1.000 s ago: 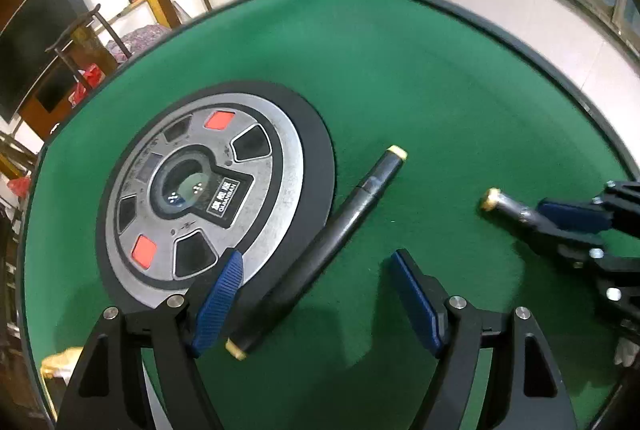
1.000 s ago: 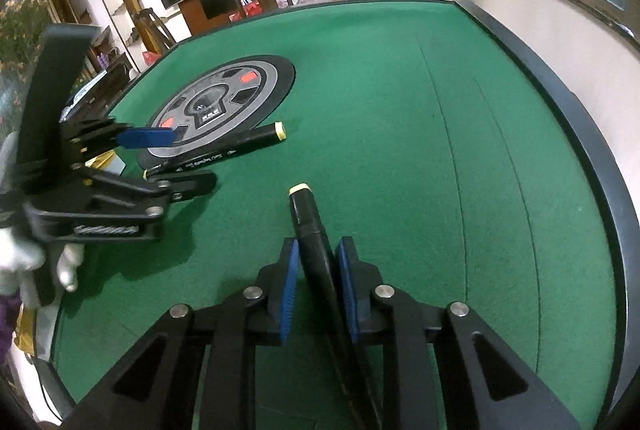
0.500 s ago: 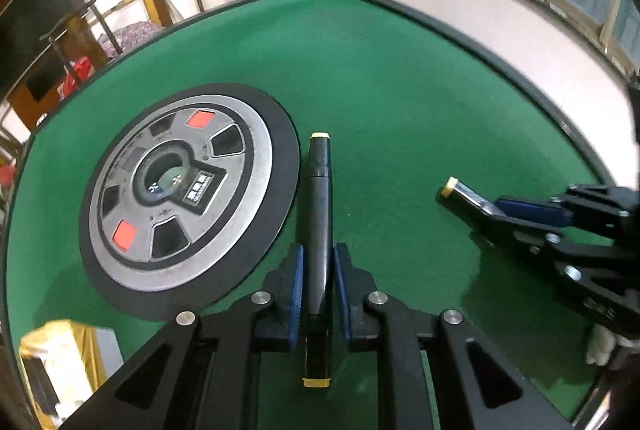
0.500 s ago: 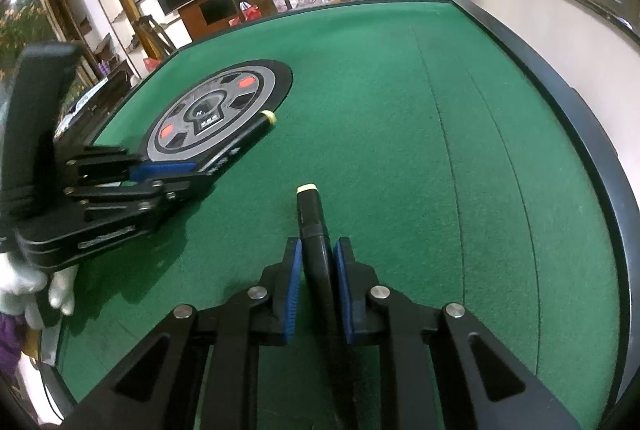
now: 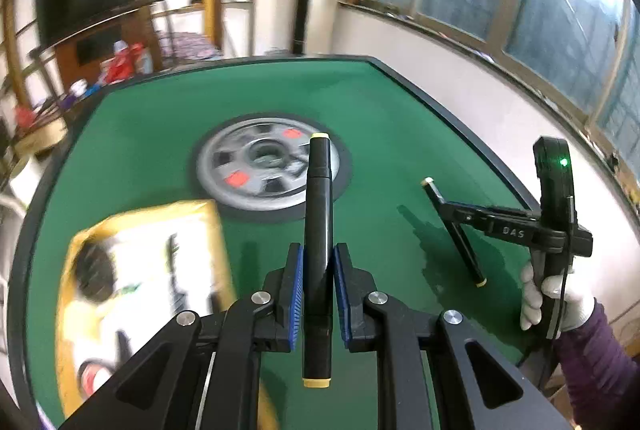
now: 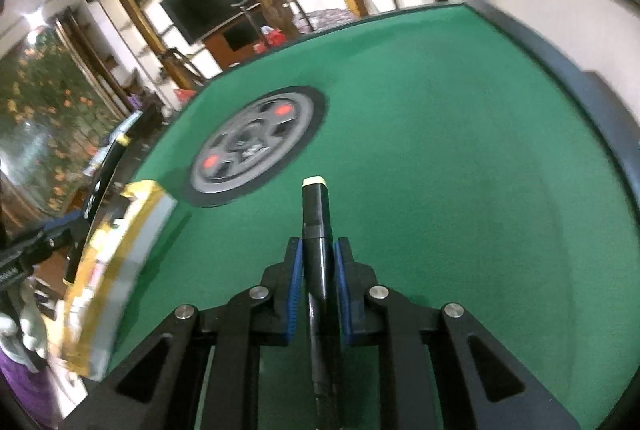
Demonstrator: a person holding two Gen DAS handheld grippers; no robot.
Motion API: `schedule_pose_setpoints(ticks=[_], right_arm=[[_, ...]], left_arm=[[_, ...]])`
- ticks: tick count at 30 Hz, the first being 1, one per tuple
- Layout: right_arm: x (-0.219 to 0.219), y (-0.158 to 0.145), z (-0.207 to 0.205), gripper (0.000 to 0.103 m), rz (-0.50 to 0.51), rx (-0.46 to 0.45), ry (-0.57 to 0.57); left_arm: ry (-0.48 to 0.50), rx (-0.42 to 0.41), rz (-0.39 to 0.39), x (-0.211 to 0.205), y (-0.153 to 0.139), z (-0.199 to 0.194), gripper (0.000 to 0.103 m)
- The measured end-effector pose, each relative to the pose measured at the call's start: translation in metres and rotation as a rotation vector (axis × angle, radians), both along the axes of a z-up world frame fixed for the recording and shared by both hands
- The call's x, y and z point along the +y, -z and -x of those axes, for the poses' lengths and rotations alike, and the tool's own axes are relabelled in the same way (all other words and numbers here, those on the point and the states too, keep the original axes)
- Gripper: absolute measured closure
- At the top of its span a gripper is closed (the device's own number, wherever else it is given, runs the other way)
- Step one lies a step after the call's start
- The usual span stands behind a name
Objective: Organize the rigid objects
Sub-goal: 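Carry both black markers into the tray with both tools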
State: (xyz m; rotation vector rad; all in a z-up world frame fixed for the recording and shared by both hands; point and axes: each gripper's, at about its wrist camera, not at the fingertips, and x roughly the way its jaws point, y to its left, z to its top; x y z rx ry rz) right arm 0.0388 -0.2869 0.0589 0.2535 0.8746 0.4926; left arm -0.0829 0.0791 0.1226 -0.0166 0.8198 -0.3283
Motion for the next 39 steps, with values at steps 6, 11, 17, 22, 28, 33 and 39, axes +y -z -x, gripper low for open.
schedule_pose_setpoints(ticks=[6, 11, 17, 22, 28, 33, 39], right_arm=[[0.041, -0.016, 0.026, 0.088, -0.049, -0.003, -0.089], [0.075, -0.046, 0.049, 0.088, -0.063, -0.045, -0.154], [0.121, -0.071, 0.069, 0.087, -0.112, -0.038, -0.248], [0.164, -0.073, 0.079, 0.087, -0.136, -0.002, -0.311], [0.215, -0.06, 0.08, 0.087, -0.164, 0.076, -0.352], [0.245, -0.045, 0.072, 0.087, -0.168, 0.146, -0.358], [0.275, -0.03, 0.058, 0.088, -0.076, 0.158, -0.33]], left_arm=[[-0.127, 0.004, 0.093, 0.067, 0.005, 0.04, 0.089], [-0.199, 0.004, 0.156, 0.1, 0.017, 0.06, 0.089], [-0.261, 0.043, 0.202, 0.127, 0.041, 0.078, 0.089], [-0.289, 0.059, 0.209, 0.135, 0.056, 0.075, 0.089], [-0.315, 0.098, 0.183, 0.135, 0.077, 0.067, 0.089], [-0.313, 0.103, 0.185, 0.134, 0.088, 0.061, 0.089], [-0.341, 0.072, 0.154, 0.134, 0.091, 0.063, 0.087]])
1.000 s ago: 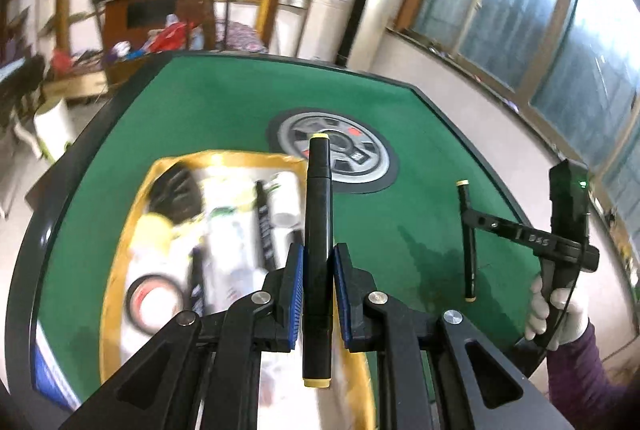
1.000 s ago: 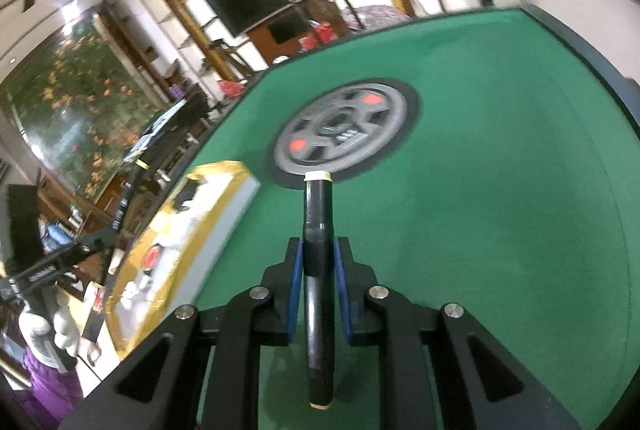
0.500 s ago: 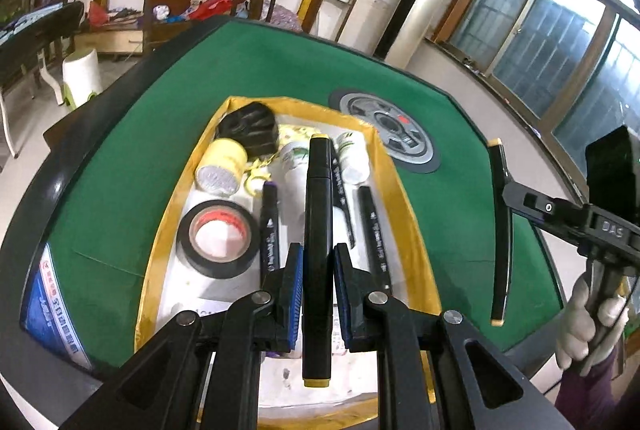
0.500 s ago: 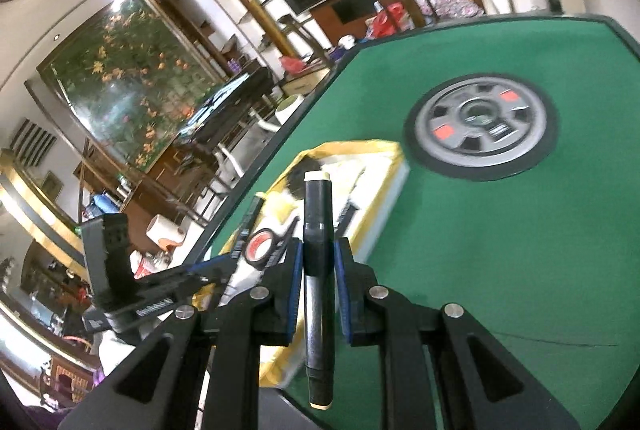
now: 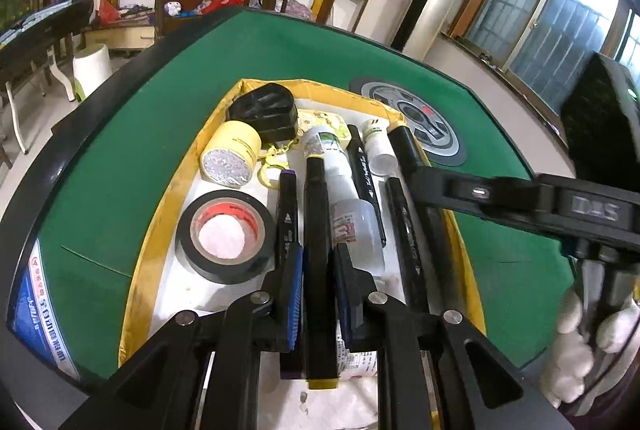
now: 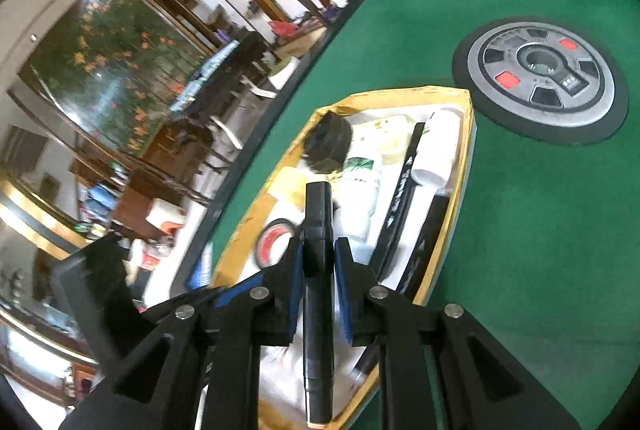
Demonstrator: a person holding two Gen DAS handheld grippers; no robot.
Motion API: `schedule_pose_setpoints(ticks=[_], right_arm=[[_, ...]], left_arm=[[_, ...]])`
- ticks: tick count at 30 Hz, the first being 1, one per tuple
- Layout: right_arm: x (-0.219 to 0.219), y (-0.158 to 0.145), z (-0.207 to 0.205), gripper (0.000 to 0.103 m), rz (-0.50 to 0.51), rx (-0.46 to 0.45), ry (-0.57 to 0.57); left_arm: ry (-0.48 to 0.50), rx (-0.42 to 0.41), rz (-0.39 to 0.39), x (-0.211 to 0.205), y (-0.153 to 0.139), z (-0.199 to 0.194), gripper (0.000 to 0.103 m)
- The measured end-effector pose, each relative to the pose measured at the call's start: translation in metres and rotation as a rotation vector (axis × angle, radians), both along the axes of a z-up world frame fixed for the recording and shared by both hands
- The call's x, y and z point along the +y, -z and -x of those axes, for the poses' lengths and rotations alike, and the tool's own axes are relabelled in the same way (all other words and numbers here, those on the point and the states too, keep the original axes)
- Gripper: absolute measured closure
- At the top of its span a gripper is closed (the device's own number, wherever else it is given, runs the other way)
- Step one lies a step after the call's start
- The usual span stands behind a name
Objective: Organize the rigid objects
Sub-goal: 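Carry both black markers into the tray with both tools, then open both tools to release the markers and lift away from the tray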
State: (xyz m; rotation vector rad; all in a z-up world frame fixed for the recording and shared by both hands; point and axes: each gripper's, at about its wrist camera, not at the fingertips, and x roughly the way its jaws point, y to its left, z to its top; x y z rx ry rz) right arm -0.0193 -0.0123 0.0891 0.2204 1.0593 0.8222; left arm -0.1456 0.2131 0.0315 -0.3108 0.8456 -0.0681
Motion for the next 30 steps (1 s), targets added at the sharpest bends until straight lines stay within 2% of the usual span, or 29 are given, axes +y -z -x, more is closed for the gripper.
schedule_pose_setpoints(ticks=[2, 3, 4, 11, 12, 13, 15, 18, 19, 21, 23, 25, 28, 30], right_arm=[[0.009, 0.006, -0.006, 0.087, 0.041, -0.005, 0.009], [0.013, 0.009, -0.009, 0.087, 0.063, -0.011, 0.015], [0.015, 0.011, -0.011, 0.087, 0.079, -0.017, 0.019], [0.03, 0.024, -0.016, 0.087, 0.183, -0.059, 0.042], [0.03, 0.023, -0.015, 0.081, 0.189, -0.068, 0.041], [0.03, 0.022, -0.012, 0.069, 0.189, -0.071, 0.039], [0.029, 0.016, -0.006, 0.054, 0.19, -0.099, 0.045], [0.028, 0.002, 0.01, 0.052, 0.21, -0.187, 0.038], [0.027, -0.004, 0.016, 0.047, 0.223, -0.225, 0.038], [0.022, -0.018, 0.033, 0.035, 0.244, -0.317, 0.049], [0.016, -0.03, 0.049, 0.028, 0.258, -0.403, 0.071], [0.009, -0.039, 0.066, 0.016, 0.29, -0.497, 0.095], [-0.001, -0.046, 0.091, 0.011, 0.352, -0.617, 0.123], [-0.004, -0.043, 0.102, 0.01, 0.392, -0.661, 0.124]], left_arm=[[-0.008, -0.007, -0.014, 0.0, 0.0, 0.003, 0.071], [-0.017, -0.018, -0.022, 0.0, -0.002, 0.005, 0.054], [-0.025, -0.03, -0.028, 0.0, -0.003, 0.008, 0.042], [-0.159, -0.158, -0.211, -0.002, -0.031, 0.034, 0.015], [-0.204, -0.184, -0.26, -0.004, -0.039, 0.039, 0.007], [-0.245, -0.213, -0.3, -0.005, -0.046, 0.044, 0.001], [-0.324, -0.3, -0.378, -0.01, -0.062, 0.059, 0.001], [-0.403, -0.421, -0.443, -0.012, -0.082, 0.081, 0.001], [-0.433, -0.442, -0.448, -0.012, -0.087, 0.089, 0.001], [-0.453, -0.438, -0.414, -0.01, -0.09, 0.096, 0.001], [-0.397, -0.41, -0.361, -0.007, -0.089, 0.094, 0.001], [-0.382, -0.37, -0.324, -0.004, -0.085, 0.091, 0.001], [-0.394, -0.328, -0.314, -0.005, -0.079, 0.091, 0.001], [-0.414, -0.311, -0.332, -0.011, -0.078, 0.091, 0.001]])
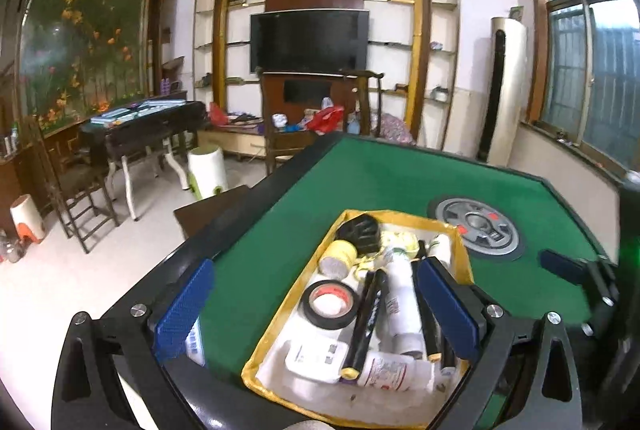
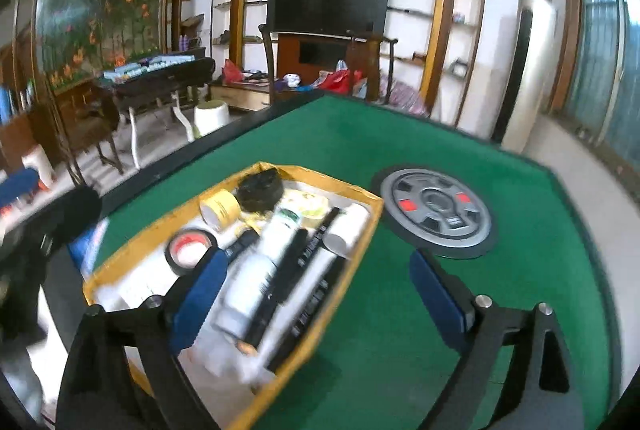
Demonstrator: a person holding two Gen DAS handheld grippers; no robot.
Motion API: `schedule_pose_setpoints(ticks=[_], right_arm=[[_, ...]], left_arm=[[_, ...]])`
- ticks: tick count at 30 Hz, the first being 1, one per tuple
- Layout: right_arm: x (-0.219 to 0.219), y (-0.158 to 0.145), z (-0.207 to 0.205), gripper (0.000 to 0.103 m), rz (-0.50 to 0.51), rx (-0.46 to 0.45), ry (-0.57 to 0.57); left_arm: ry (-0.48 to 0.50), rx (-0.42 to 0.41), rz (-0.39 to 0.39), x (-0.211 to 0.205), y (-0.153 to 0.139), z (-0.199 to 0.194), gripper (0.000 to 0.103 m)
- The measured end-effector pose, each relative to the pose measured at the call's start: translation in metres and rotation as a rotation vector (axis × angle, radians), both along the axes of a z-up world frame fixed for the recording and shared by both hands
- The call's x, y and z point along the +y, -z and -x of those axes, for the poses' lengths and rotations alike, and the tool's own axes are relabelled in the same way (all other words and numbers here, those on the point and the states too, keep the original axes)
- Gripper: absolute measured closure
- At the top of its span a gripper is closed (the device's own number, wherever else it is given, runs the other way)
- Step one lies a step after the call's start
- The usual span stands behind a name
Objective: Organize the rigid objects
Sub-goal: 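Open both tools to release the markers and lift away from the tray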
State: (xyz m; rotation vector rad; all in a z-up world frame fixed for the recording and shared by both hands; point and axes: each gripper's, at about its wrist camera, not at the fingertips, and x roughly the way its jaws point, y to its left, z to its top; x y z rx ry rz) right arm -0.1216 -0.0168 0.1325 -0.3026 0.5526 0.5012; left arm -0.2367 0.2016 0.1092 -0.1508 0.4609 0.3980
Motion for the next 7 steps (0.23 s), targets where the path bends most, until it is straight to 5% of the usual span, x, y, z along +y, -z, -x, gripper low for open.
schedule_pose_setpoints(ticks=[7], right_arm=[[-0.022, 0.01, 0.012, 0.01, 0.042, -0.007, 0.027]], left_arm=[[-0.035, 0.04, -0.018, -0.019, 0.003, 0.004, 0.001]])
